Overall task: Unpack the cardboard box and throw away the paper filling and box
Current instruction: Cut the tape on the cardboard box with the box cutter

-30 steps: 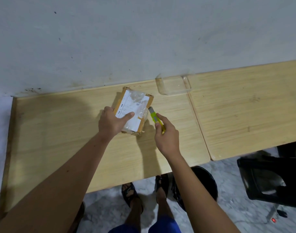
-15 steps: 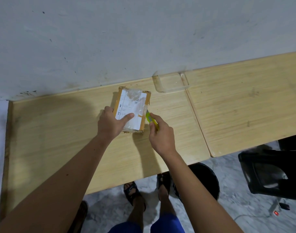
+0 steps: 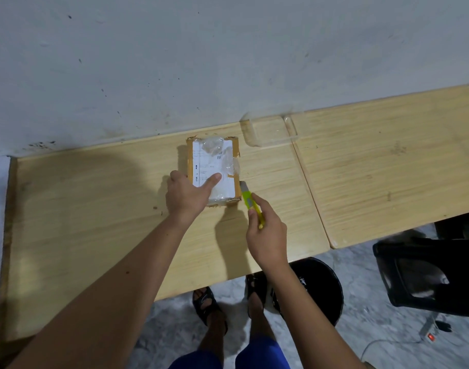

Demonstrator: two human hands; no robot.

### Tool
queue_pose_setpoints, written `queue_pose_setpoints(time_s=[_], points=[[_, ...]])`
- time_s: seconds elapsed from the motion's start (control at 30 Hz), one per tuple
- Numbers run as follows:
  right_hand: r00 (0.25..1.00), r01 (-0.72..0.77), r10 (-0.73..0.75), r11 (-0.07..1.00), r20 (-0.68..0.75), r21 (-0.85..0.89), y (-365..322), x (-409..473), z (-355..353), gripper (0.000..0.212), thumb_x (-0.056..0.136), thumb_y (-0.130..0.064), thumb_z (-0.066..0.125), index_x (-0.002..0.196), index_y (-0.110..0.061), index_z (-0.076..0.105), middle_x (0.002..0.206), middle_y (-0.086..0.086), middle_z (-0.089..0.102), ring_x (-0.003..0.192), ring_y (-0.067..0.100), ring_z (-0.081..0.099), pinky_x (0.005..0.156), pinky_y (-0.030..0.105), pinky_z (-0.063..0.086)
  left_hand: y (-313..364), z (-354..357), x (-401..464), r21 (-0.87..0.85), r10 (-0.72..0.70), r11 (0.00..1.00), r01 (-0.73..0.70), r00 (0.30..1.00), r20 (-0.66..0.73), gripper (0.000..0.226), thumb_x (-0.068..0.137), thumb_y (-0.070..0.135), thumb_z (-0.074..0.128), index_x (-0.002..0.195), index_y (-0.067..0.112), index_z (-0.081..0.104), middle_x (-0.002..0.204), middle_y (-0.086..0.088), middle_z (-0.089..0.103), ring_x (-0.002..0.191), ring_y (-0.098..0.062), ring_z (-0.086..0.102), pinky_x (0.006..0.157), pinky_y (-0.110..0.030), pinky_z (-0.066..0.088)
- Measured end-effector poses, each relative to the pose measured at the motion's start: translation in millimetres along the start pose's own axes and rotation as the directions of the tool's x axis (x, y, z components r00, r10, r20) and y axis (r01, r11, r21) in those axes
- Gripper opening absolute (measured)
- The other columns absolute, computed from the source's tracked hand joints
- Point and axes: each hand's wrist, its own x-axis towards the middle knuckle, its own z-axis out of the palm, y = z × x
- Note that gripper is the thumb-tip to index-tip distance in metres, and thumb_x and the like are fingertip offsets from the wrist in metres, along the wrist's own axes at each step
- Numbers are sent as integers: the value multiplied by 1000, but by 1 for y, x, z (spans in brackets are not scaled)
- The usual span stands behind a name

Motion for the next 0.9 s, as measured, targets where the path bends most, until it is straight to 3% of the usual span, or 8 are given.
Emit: queue_pose_setpoints(time_s=[0.17,0.33,0.37,0.43,0.5,0.57,0.7,0.9], points=[[997,-49,49,999,-57,0,8,4,-19,36,104,-25,50,138,-35,58,78,-10,71,63,8,61,59,22,44,8,16,-3,-88,-76,993,85,993,91,92,69,78,74,117,5,46,113,-10,60,100,-31,64,71,-38,51],[996,-59,61,998,-68,30,12,2,-27,36,104,-24,51,137,-34,59,73,-9,69,58,10,58,57,26,46,-7,4,13,-164,43,986,-14,984,175,67,80,67,74,64,7,48,60,-7,53,54,-22,66,67,-52,62],[996,-62,64,997,-62,41,12,1,-27,36,104,-24,51,137,-35,58,73,-8,69,57,10,57,57,28,46,-8,-2,18,-201,80,979,-45,983,168,61,81,61,77,68,8,51,68,-8,56,61,-19,64,73,-54,62],[996,-65,67,997,-54,49,12,-4,-28,35,104,-25,51,137,-36,58,74,-9,69,55,9,56,55,25,43,-6,-15,33,-245,147,963,-113,981,125,53,79,48,85,106,11,57,104,-10,65,90,-23,68,86,-50,60],[995,-71,74,997,-61,38,12,-9,-28,35,104,-26,50,136,-37,58,74,-11,68,56,5,56,54,19,37,0,-27,49,-213,240,955,-208,961,135,89,76,41,89,145,15,41,139,-12,55,109,-26,64,94,-44,55],[994,-93,96,995,-54,46,12,-16,-28,34,104,-26,51,135,-37,59,79,-12,69,60,3,58,56,17,38,7,-32,63,-165,319,942,-291,929,187,107,75,38,91,159,20,27,158,-8,40,125,-23,54,103,-41,49],[993,-117,117,990,8,79,11,-23,-25,34,104,-27,51,135,-37,59,83,-17,68,70,0,62,56,9,40,15,-28,71,-87,384,922,-376,872,303,100,77,36,89,159,18,34,160,-4,42,143,-23,44,116,-41,39],[990,-134,137,986,-29,97,8,-14,-16,35,105,-26,50,137,-36,58,92,-15,68,74,6,62,63,15,42,2,-21,63,-50,366,930,-363,913,181,84,68,40,94,137,12,54,136,-9,57,121,-24,59,101,-40,51]])
